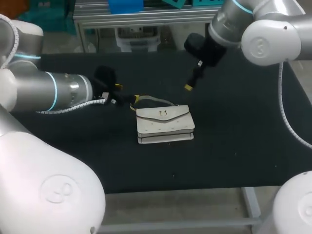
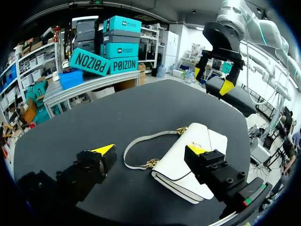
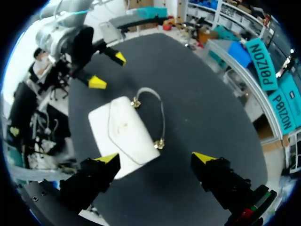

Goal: Pick up the bag, open it, inspect its contents, close it, and place it on the opposite side

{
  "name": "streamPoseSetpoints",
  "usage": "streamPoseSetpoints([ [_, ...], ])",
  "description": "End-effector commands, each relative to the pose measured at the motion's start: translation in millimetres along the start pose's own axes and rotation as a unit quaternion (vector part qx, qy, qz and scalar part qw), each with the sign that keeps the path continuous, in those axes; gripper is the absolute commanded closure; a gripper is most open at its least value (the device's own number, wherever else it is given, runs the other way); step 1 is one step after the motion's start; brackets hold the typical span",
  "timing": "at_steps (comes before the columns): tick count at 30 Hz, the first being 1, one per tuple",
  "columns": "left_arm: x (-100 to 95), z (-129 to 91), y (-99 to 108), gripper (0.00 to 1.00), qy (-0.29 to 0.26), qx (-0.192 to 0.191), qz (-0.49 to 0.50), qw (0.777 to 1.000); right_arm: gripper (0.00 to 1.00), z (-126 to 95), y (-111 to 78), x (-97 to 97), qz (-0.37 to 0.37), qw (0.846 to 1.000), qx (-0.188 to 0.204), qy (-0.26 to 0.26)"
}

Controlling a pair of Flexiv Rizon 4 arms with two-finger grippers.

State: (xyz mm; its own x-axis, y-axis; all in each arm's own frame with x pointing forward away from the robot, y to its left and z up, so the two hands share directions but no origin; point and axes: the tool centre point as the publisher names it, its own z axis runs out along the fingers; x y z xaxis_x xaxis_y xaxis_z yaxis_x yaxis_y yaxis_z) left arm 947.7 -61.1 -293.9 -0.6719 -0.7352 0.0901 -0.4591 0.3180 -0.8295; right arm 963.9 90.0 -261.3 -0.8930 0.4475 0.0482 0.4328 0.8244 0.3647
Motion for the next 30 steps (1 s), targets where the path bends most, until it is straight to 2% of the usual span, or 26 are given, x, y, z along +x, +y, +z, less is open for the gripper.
streamPoseSetpoints([
  [1,-7.7,4,0,0.0,0.122,-0.454,-0.172,0.865,0.0,1,1.3,7.3,0.035,0.999,0.008,-0.026],
  [6,-16.6,7,5,0.0,0.049,-0.486,-0.118,0.864,0.0,14,-8.3,14.1,0.003,0.999,-0.002,-0.051],
  [7,-19.2,9,6,0.0,-0.002,-0.49,-0.119,0.864,0.0,16,-9.7,14.5,-0.001,0.999,-0.009,-0.052],
  [9,-20.3,10,6,0.0,0.02,-0.49,-0.121,0.863,0.0,20,-11.9,15.0,-0.003,0.998,-0.01,-0.054],
  [10,-22.0,12,6,0.0,-0.006,-0.493,-0.129,0.861,0.0,21,-13.0,14.3,-0.005,0.998,-0.007,-0.069],
  [14,-24.9,13,3,0.0,-0.008,-0.493,-0.123,0.861,0.0,23,-17.4,12.9,-0.002,0.998,-0.009,-0.066],
  [22,-23.5,19,-3,0.0,-0.096,-0.498,-0.088,0.857,0.0,19,-29.0,7.9,0.0,0.997,-0.031,-0.077],
  [30,-27.4,22,-8,0.0,-0.071,-0.516,-0.074,0.85,0.0,20,-33.9,5.0,-0.002,0.996,-0.038,-0.075],
])
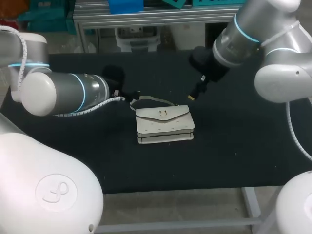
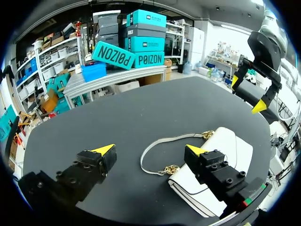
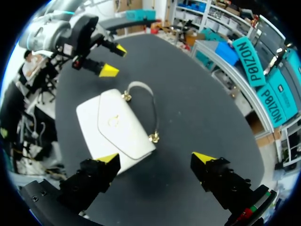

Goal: Pick up the bag, open it, inspect its contents, close it, and place it on the opposite side

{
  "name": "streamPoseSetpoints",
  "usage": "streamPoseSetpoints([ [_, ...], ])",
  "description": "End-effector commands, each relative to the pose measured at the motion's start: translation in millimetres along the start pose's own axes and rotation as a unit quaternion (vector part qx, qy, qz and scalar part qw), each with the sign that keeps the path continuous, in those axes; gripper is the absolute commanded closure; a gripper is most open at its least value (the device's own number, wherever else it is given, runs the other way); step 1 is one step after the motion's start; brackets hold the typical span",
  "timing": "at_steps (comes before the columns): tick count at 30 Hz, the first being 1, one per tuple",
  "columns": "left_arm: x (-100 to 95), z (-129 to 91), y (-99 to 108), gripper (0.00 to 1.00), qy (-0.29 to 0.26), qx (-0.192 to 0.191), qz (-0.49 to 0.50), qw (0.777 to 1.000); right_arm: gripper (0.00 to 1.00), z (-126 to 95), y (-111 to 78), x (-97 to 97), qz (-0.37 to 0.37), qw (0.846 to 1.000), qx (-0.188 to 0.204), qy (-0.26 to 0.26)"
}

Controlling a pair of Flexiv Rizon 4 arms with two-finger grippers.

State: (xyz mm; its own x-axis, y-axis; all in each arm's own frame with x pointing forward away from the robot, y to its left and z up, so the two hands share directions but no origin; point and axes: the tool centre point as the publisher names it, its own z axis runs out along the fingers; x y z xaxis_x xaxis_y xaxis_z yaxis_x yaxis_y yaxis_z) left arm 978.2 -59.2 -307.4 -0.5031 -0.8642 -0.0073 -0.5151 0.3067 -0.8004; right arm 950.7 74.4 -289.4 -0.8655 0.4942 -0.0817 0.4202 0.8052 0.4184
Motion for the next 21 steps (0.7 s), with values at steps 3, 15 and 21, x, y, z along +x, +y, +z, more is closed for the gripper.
streamPoseSetpoints([
  [3,-4.5,-1,-8,0.0,0.012,-0.498,0.005,0.867,0.0,1,-6.1,0.7,-0.001,1.0,-0.012,-0.005],
  [15,-6.6,4,-11,0.0,-0.03,-0.506,0.032,0.862,0.0,3,-16.4,-2.5,0.006,1.0,-0.03,-0.002],
  [21,-4.3,9,-10,0.0,-0.08,-0.52,0.03,0.85,0.0,5,-21.7,-3.4,0.008,0.999,-0.047,-0.007],
])
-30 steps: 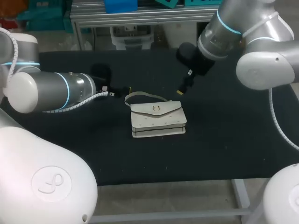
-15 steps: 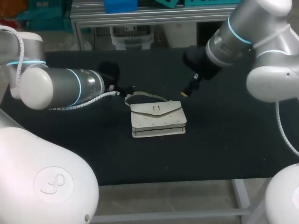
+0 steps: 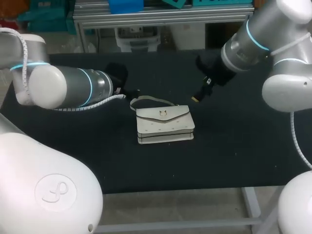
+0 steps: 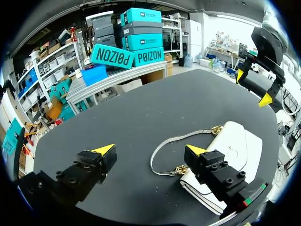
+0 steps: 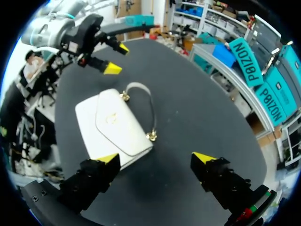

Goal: Pick up the bag, open it, inspect its contents, close it, and place it on the opposite side

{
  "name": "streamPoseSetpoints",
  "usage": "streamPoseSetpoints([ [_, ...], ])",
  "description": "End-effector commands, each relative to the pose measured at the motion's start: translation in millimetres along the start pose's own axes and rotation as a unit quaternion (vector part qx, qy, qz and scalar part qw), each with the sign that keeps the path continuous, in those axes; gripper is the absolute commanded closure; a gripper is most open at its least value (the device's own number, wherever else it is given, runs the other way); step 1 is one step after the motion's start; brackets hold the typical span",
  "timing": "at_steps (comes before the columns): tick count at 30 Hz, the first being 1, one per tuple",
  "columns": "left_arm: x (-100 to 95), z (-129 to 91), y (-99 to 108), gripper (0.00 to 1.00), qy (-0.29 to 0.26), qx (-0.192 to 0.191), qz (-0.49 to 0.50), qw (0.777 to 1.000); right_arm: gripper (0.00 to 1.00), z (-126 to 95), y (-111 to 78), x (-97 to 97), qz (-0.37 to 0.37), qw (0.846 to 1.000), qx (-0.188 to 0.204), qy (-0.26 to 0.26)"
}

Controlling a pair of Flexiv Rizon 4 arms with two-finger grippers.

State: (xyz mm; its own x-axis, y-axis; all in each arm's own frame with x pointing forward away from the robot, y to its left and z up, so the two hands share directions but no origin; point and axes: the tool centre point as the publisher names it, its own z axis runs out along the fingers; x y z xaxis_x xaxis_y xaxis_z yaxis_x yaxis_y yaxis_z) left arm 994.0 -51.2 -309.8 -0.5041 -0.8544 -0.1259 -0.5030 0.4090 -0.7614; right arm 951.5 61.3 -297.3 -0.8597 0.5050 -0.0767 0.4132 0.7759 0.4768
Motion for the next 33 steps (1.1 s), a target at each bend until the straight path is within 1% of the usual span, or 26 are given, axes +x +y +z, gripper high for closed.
streamPoseSetpoints([
  [1,10.9,-1,-8,0.0,-0.019,-0.504,0.005,0.863,0.0,1,-9.5,2.7,0.003,1.0,-0.017,-0.007],
  [2,11.0,-1,-9,0.0,-0.021,-0.507,-0.003,0.862,0.0,2,-10.9,2.0,0.005,1.0,-0.018,-0.008],
  [7,13.1,0,-15,0.0,-0.001,-0.524,-0.014,0.852,0.0,1,-15.9,-0.1,0.009,1.0,-0.025,-0.009],
  [15,12.6,1,-23,0.0,-0.001,-0.546,-0.008,0.838,0.0,-2,-21.0,-4.3,0.016,0.999,-0.029,-0.01],
  [17,11.6,1,-28,0.0,0.004,-0.554,-0.015,0.832,0.0,-2,-23.5,-4.7,0.019,0.999,-0.034,-0.009],
  [22,7.6,4,-32,0.0,0.05,-0.576,-0.031,0.816,0.0,1,-27.1,-4.9,0.025,0.999,-0.038,-0.007],
  [26,3.5,3,-29,0.0,0.099,-0.606,-0.041,0.788,0.0,0,-29.9,-5.9,0.041,0.998,-0.037,-0.011],
  [29,3.4,0,-22,0.0,0.113,-0.605,-0.055,0.786,0.0,-1,-32.3,-6.7,0.065,0.997,-0.026,-0.015],
  [31,2.7,-3,-19,0.0,0.117,-0.595,-0.079,0.791,0.0,-2,-33.1,-6.8,0.072,0.997,-0.019,-0.018],
  [33,5.2,-11,-13,0.0,0.13,-0.576,-0.092,0.802,0.0,-5,-33.0,-5.1,0.083,0.996,-0.011,-0.021],
])
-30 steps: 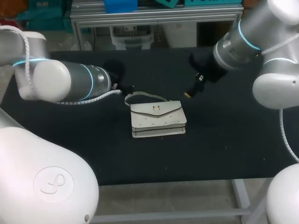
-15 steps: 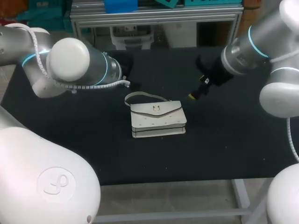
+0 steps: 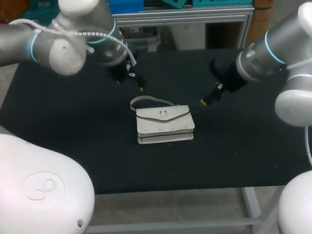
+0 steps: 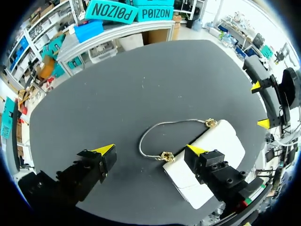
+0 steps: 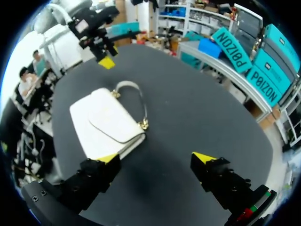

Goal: Pick up the bag, open it, inspect its contents, close it, and place it on the opposite side

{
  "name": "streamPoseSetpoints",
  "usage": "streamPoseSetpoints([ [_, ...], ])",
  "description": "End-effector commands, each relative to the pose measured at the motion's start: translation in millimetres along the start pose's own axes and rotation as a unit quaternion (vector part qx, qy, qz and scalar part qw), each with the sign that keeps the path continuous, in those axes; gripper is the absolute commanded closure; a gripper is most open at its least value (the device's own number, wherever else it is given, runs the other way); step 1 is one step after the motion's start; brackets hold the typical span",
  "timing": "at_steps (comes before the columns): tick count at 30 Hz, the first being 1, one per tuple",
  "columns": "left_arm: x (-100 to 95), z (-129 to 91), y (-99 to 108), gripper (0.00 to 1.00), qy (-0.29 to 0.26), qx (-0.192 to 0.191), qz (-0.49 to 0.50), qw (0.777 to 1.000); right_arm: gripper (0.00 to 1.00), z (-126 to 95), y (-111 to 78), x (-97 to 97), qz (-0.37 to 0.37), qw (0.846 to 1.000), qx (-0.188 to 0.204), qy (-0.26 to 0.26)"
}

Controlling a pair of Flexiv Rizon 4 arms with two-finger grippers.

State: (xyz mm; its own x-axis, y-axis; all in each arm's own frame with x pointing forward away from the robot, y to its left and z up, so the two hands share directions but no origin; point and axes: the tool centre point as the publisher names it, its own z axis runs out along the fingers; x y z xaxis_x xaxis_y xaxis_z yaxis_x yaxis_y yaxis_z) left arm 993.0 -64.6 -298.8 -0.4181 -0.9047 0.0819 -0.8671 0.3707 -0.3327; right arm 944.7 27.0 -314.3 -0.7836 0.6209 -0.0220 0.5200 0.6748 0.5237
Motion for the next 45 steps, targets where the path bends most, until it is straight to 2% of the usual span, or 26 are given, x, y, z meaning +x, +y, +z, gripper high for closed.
streamPoseSetpoints([
  [1,-4.2,-9,7,0.0,0.052,-0.336,-0.016,0.94,0.0,-6,4.5,6.5,0.014,1.0,0.011,-0.011],
  [8,10.5,-10,39,0.0,0.096,-0.249,-0.035,0.963,0.0,-13,7.7,11.4,0.066,0.997,0.022,-0.02],
  [14,17.0,-11,60,0.0,0.114,-0.133,-0.079,0.981,0.0,-21,5.3,16.5,0.092,0.995,0.015,-0.031],
  [15,16.1,-10,62,0.0,0.103,-0.113,-0.083,0.985,0.0,-22,4.7,17.6,0.094,0.995,0.013,-0.033],
  [16,15.6,-10,65,0.0,0.117,-0.095,-0.085,0.985,0.0,-22,3.9,18.7,0.095,0.995,0.013,-0.033],
  [21,13.2,-16,74,0.0,0.1,-0.015,-0.121,0.987,0.0,-25,1.2,22.9,0.112,0.993,0.013,-0.041],
  [24,14.8,-21,78,0.0,0.114,0.011,-0.146,0.983,0.0,-28,-0.7,23.7,0.138,0.989,0.006,-0.041],
  [26,17.8,-24,79,0.0,0.124,0.02,-0.167,0.978,0.0,-32,-1.6,22.8,0.169,0.985,-0.008,-0.034],
  [28,24.1,-28,77,0.0,0.099,0.012,-0.162,0.982,0.0,-36,0.0,23.0,0.187,0.982,-0.025,-0.009],
  [41,24.1,-28,77,0.0,0.099,0.012,-0.162,0.982,0.0,-39,1.7,24.0,0.179,0.983,-0.024,-0.004],
  [42,24.1,-28,77,0.0,0.099,0.012,-0.162,0.982,0.0,-30,10.4,23.7,0.208,0.978,-0.022,-0.022],
  [44,24.1,-28,77,0.0,0.099,0.012,-0.162,0.982,0.0,-21,21.5,28.4,0.255,0.967,-0.005,-0.003],
  [45,26.0,-25,76,0.0,0.116,0.006,-0.2,0.973,0.0,-19,26.0,30.7,0.28,0.96,-0.003,0.0],
])
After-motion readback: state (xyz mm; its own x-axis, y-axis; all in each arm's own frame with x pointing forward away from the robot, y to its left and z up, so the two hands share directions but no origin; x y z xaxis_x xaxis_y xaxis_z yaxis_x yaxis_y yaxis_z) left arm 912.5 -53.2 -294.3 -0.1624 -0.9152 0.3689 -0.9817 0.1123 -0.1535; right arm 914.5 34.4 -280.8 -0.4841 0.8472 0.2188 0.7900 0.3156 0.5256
